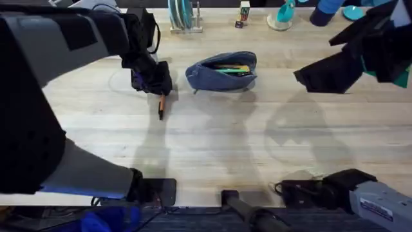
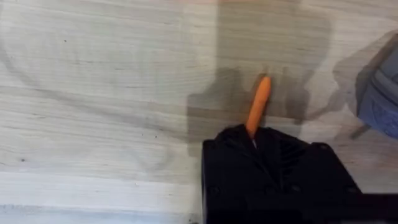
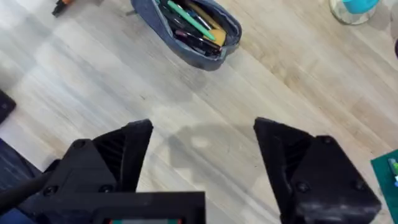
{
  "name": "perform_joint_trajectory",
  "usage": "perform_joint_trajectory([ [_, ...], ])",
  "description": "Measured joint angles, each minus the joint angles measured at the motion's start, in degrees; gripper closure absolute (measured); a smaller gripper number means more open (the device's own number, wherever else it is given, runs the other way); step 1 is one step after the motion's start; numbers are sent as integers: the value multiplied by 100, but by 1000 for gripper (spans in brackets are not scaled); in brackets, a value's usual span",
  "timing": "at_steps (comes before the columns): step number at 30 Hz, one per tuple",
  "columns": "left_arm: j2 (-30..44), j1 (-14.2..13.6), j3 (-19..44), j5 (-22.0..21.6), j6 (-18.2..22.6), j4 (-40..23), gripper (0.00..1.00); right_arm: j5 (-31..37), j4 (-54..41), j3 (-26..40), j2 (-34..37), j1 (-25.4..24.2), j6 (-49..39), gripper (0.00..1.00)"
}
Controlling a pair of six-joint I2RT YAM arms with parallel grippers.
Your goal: Unzip the bag, pick up the pens from the table one at a time and place them inside, then zip the bag closed.
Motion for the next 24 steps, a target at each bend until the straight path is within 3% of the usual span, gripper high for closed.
perform_joint_trajectory([
  [11, -110, 0, -4, -7, 78, 13, 958, 0, 0, 0, 0, 0, 2, 4],
  [24, -1753, 0, 25, -27, 1037, -687, 960, 0, 0, 0, 0, 0, 2, 3],
])
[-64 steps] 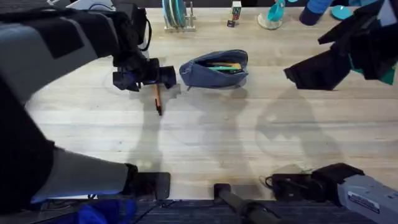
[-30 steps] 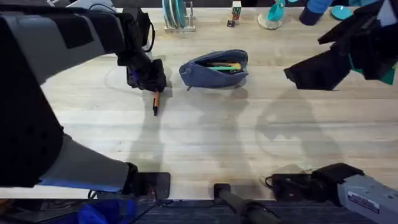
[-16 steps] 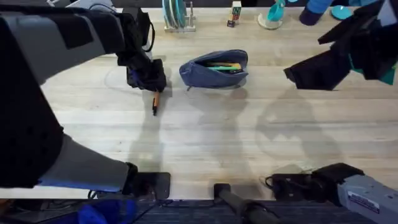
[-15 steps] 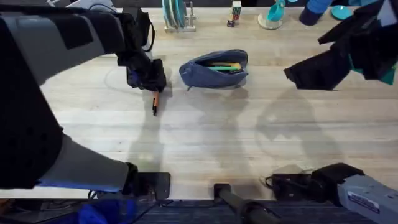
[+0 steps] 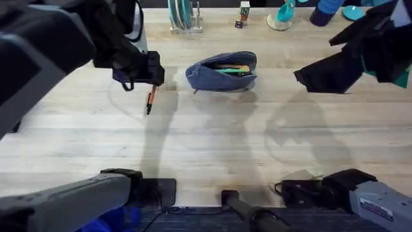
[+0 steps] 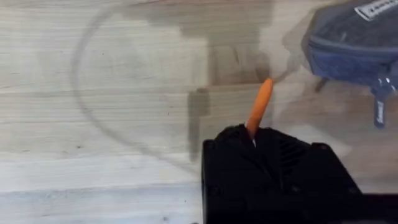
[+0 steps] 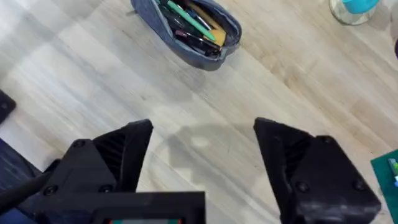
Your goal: Unzip the bag, pick up the pens from the table one at a time and place them inside, then zip the bag closed.
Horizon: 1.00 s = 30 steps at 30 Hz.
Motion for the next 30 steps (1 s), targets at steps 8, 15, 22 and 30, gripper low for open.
perform_joint_trajectory([
  [8, -317, 0, 940, 0, 569, -680, 961, 0, 0, 0, 0, 0, 0, 4],
  [15, -348, 0, 1849, 37, 1078, -1077, 961, 0, 0, 0, 0, 0, 0, 5],
  [22, -350, 0, 2498, 192, 1616, -1194, 961, 0, 0, 0, 0, 0, 0, 4],
  [30, -350, -147, 2800, 650, 2251, -1208, 961, 0, 0, 0, 0, 0, 0, 4],
])
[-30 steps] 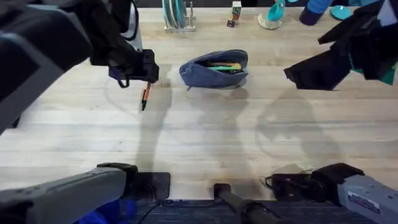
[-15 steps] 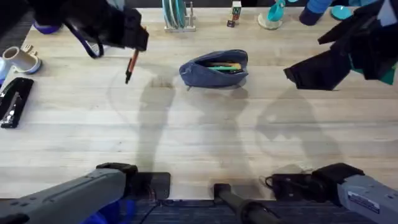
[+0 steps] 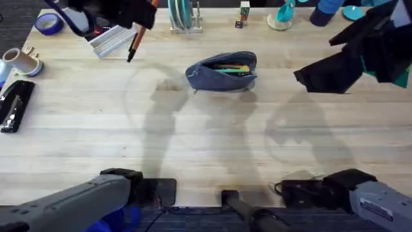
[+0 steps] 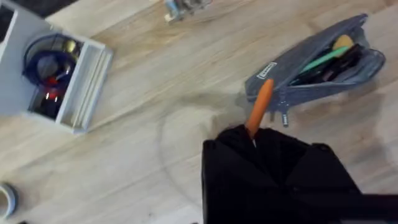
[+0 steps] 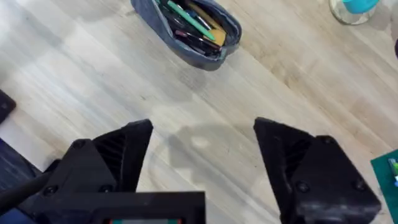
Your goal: Unzip the bag, pick up the pens from the table one at a time and place them inside, then zip the bag closed.
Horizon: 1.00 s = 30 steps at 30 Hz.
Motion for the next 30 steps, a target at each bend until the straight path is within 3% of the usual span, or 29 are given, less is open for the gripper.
perform_joint_trajectory([
  [10, 138, -796, 247, 124, 391, -15, 961, 0, 0, 0, 0, 0, 0, 4],
  [30, 2072, -2157, 1593, 125, 1129, -89, 961, 0, 0, 0, 0, 0, 0, 3],
])
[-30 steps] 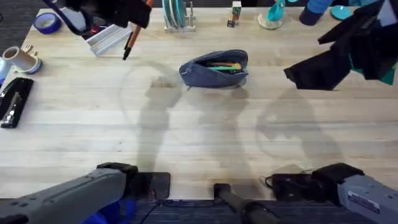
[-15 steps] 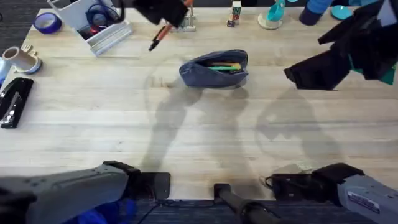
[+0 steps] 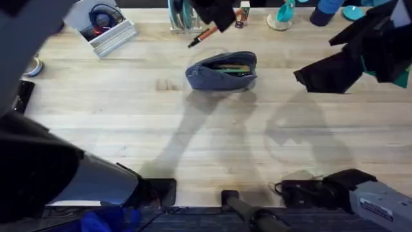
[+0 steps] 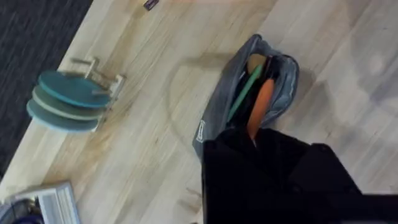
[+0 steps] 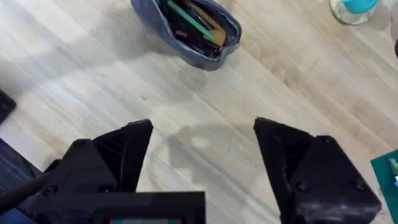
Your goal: Unzip the bag, pick up the pens from the table one at a time and place them inside, then zip the bag closed.
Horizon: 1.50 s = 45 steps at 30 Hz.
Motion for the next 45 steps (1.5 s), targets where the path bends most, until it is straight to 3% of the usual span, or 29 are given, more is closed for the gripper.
perform_joint_trajectory([
  [8, 458, -416, 20, 5, 676, 1, 961, 0, 0, 0, 0, 0, 0, 3],
  [18, 967, -463, 20, 301, 1564, 8, 961, 0, 0, 0, 0, 0, 0, 3],
  [30, 1153, -461, 31, 349, 1742, 84, 960, 0, 0, 0, 0, 0, 0, 3],
  [45, 1915, -461, 40, 376, 1742, 109, 960, 0, 0, 0, 0, 0, 0, 4],
])
